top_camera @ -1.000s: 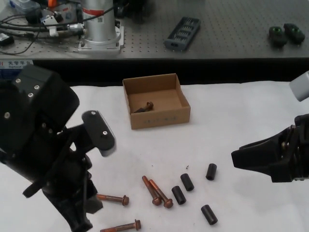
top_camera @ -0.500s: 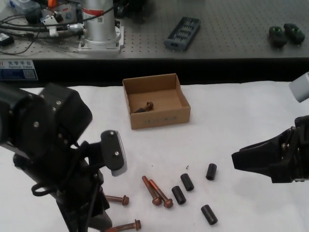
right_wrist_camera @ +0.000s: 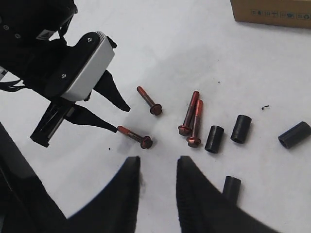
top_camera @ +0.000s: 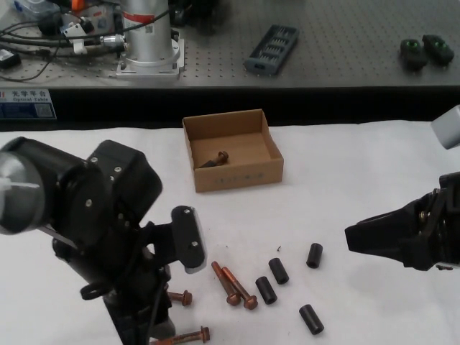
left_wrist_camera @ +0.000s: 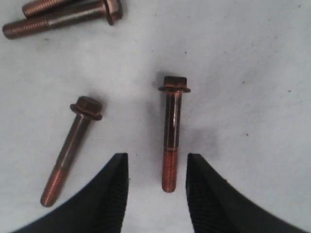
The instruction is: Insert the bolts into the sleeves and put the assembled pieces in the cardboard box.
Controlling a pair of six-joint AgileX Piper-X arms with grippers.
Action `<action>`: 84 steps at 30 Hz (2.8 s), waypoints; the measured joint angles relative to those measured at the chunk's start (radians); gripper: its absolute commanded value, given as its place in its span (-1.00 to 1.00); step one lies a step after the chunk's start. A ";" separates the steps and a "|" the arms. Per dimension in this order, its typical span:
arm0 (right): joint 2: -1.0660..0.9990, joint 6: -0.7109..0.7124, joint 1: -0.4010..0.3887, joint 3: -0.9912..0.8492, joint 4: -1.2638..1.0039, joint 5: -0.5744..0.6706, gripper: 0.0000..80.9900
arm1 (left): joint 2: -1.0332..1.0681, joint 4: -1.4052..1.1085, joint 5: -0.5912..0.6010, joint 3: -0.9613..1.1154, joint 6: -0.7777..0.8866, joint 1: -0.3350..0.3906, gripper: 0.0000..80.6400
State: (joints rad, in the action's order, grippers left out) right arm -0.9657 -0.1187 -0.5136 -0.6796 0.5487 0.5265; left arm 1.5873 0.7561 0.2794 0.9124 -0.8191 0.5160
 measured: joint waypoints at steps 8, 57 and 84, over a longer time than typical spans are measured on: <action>0.000 0.000 0.000 0.000 0.000 0.000 -0.48 | 0.032 -0.037 -0.025 0.000 0.010 0.026 -0.32; 0.000 0.000 0.000 0.000 0.000 0.000 -0.48 | 0.112 -0.106 -0.014 0.008 0.065 0.007 -0.31; 0.000 0.000 0.000 0.000 0.000 0.000 -0.48 | 0.112 0.104 0.069 0.101 0.087 0.007 -0.31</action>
State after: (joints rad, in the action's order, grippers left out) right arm -0.9657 -0.1187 -0.5136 -0.6796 0.5487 0.5265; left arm 1.6995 0.8601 0.3482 1.0129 -0.7325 0.5231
